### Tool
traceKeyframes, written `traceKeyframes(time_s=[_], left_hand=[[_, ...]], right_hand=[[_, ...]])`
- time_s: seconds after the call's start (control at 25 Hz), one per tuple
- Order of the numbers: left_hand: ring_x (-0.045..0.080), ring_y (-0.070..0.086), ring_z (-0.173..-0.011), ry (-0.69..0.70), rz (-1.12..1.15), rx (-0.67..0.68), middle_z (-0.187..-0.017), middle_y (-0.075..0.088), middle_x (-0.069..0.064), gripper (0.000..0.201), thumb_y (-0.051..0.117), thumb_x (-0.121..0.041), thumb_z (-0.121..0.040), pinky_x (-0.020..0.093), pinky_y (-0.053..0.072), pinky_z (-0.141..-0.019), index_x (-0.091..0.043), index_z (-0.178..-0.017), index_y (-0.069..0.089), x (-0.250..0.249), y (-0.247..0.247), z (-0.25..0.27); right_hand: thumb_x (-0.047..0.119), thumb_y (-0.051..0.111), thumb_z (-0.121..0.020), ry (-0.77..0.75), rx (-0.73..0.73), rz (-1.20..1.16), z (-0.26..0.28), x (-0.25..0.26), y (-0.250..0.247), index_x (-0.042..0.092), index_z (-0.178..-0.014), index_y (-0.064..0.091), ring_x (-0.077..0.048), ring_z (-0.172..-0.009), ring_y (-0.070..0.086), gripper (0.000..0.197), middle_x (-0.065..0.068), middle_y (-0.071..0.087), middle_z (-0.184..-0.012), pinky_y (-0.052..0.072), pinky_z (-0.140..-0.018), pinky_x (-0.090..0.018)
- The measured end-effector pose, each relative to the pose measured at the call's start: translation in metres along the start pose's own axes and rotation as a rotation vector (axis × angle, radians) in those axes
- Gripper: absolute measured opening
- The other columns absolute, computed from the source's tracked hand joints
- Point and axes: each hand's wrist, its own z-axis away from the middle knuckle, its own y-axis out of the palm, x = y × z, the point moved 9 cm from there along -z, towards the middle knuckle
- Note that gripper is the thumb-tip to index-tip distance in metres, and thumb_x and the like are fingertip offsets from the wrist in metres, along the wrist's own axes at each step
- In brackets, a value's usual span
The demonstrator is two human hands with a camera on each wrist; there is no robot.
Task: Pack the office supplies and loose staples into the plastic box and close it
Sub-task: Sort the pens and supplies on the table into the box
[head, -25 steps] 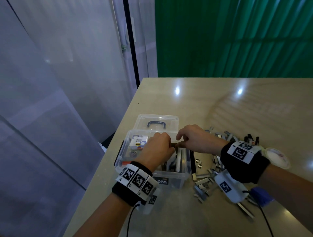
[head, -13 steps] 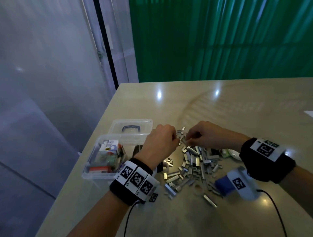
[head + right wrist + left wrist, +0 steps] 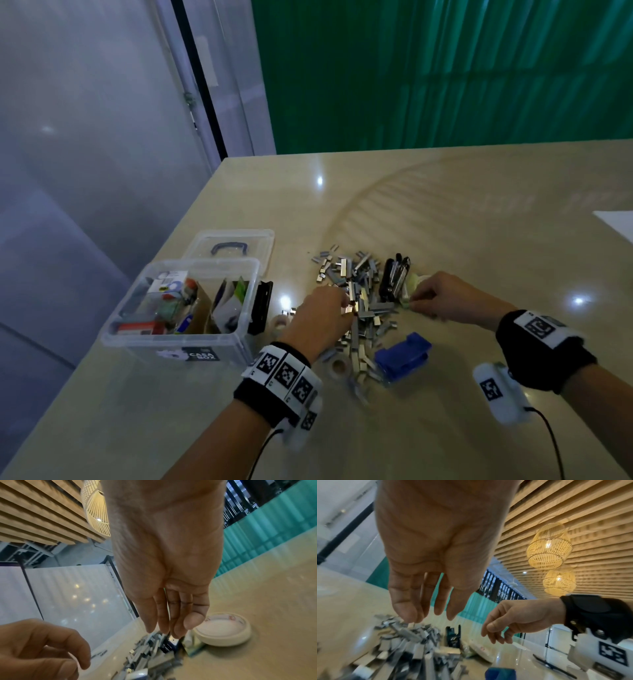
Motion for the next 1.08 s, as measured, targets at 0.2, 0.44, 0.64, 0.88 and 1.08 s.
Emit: traceKeyframes(time_s=[0.2, 0.44, 0.64, 0.88, 1.08], left_hand=[[0.022, 0.062, -0.104, 0.013, -0.017, -0.008, -0.111, 0.067, 0.004, 0.024, 0.062, -0.025, -0.09, 0.03, 0.046, -0.082, -0.012, -0.11, 0.07, -0.004, 0.019, -0.002], [0.012, 0.057, -0.082, 0.146, 0.08, 0.238, -0.096, 0.063, 0.001, 0.033, 0.064, -0.041, -0.093, 0.024, 0.042, -0.068, -0.012, -0.108, 0.071, -0.047, 0.071, 0.019], [0.027, 0.052, -0.111, 0.12, -0.06, 0.291, -0.12, 0.056, 0.01, 0.038, 0.065, -0.033, -0.092, 0.037, 0.045, -0.091, -0.014, -0.124, 0.06, -0.05, 0.098, 0.027], [0.011, 0.061, -0.096, 0.117, 0.37, 0.158, -0.117, 0.061, -0.003, 0.045, 0.067, -0.036, -0.093, 0.022, 0.049, -0.079, -0.025, -0.133, 0.05, -0.063, 0.054, 0.031], [0.014, 0.06, -0.09, 0.195, 0.279, -0.174, -0.104, 0.063, -0.003, 0.037, 0.068, -0.037, -0.09, 0.037, 0.053, -0.079, -0.025, -0.122, 0.052, -0.046, -0.029, 0.039]], right_hand=[[0.039, 0.079, -0.085, -0.064, 0.111, 0.049, -0.001, -0.018, 0.028, 0.018, -0.11, 0.074, -0.009, -0.092, 0.065, 0.033, 0.003, 0.07, -0.104, 0.053, -0.076, -0.024], [0.046, 0.083, -0.078, -0.161, 0.359, 0.262, 0.008, -0.006, 0.064, 0.027, -0.121, 0.065, -0.014, -0.103, 0.054, 0.05, 0.006, 0.053, -0.116, 0.046, -0.086, -0.026], [0.029, 0.077, -0.086, -0.283, 0.267, 0.118, 0.007, -0.003, 0.063, 0.02, -0.098, 0.075, -0.016, -0.088, 0.058, 0.015, 0.0, 0.065, -0.098, 0.047, -0.079, -0.033], [0.009, 0.056, -0.099, -0.223, 0.17, -0.047, 0.003, 0.006, 0.024, 0.018, -0.093, 0.074, -0.015, -0.073, 0.065, 0.021, -0.006, 0.07, -0.086, 0.051, -0.065, -0.017], [0.031, 0.059, -0.099, -0.306, 0.19, -0.364, 0.006, 0.074, 0.0, 0.008, -0.094, 0.072, -0.039, -0.072, 0.072, 0.027, -0.018, 0.073, -0.081, 0.061, -0.065, -0.043]])
